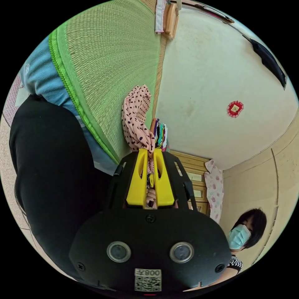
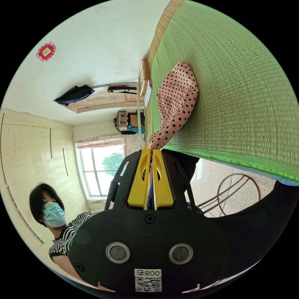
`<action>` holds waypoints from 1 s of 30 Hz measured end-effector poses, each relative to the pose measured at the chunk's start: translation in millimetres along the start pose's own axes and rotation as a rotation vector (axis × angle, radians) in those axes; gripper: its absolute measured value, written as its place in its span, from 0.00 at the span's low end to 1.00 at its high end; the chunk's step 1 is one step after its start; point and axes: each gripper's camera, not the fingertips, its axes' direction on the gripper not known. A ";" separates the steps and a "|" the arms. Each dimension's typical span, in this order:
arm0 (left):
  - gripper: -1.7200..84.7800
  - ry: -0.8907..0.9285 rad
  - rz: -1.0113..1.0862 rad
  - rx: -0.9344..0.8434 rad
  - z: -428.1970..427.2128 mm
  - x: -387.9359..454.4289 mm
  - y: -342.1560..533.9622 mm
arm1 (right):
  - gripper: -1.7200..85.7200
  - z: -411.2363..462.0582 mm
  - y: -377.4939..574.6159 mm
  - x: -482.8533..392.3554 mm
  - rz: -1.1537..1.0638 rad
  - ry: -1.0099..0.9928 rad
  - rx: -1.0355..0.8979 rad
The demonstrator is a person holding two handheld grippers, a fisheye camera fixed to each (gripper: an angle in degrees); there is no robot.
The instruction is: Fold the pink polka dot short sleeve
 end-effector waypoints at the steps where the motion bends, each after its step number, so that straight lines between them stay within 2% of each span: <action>1: 0.06 0.012 0.007 -0.002 3.2 7.1 -3.3 | 0.03 -2.6 1.4 0.2 -0.003 -0.004 0.003; 17: 0.06 0.055 0.175 -0.102 72.5 134.4 -48.7 | 0.02 -93.1 58.8 -8.3 -0.133 -0.094 0.089; 30: 0.05 0.063 0.291 -0.186 167.4 240.4 -90.2 | 0.02 -178.6 116.5 -12.2 -0.244 -0.134 0.161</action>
